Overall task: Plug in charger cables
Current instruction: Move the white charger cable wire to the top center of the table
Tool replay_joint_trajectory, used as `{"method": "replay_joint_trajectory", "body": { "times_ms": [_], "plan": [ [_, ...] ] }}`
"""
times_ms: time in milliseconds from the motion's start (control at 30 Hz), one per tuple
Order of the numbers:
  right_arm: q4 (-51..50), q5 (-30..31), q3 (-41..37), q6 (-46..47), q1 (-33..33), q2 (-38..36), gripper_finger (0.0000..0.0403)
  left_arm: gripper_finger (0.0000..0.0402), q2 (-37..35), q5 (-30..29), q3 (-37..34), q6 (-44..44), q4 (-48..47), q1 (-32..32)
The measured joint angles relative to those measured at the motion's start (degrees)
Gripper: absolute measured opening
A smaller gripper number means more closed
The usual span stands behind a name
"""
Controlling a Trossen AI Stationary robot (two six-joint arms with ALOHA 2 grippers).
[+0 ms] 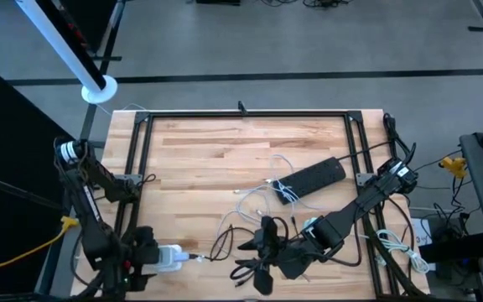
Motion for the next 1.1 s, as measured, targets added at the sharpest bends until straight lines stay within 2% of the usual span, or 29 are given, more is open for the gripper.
{"method": "replay_joint_trajectory", "body": {
  "times_ms": [133,233,367,433,533,633,733,833,933,1100],
  "plan": [
    [-0.16,0.04,0.0,-1.07,-1.33,0.0,0.0165,0.0388,-1.22,-0.5,4.77,-0.15,-10.8,0.0],
    [-2.52,0.04,0.02,0.98,-3.12,-0.02,0.0161,0.0388,-4.05,-1.98,7.58,-4.48,-20.48,0.0],
    [-13.65,-1.09,0.02,7.66,-7.23,-0.02,0.0143,0.0388,-10.74,-13.92,10.18,-19.19,-34.08,-0.07],
    [-21.5,-4.46,0.02,9.75,-9.94,-0.02,0.0128,0.0389,-15.02,-21.6,10.29,-25.32,-37.97,-0.04],
    [-29.5,-13.62,-0.87,7.05,-13.86,0.81,0.0094,0.0389,-21.56,-32.22,8.43,-26.9,-37.43,-0.01],
    [-28.2,-23.19,-3.45,-1.06,-16.04,3.02,0.0042,0.0389,-26.6,-38.2,6.66,-26.49,-37.5,0.27],
    [-27.22,-29.51,-5.88,-6.5,-17.77,5.85,0.0007,0.0389,-30.91,-39.39,5.03,-23.79,-37.36,0.32],
    [-26.78,-34.19,-7.57,-8.2,-19.29,8.88,0.0009,0.0389,-34.35,-39.52,4.73,-21.67,-37.41,0.33],
    [-26.56,-35.34,-7.72,-9.78,-20.81,11.21,0.0002,0.0389,-37.09,-39.98,4.73,-19.37,-37.42,0.37],
    [-26.43,-41.0,-7.65,-15.2,-24.12,14.93,0.0001,0.0389,-40.93,-42.82,4.7,-11.65,-37.39,0.38]
  ]
}}
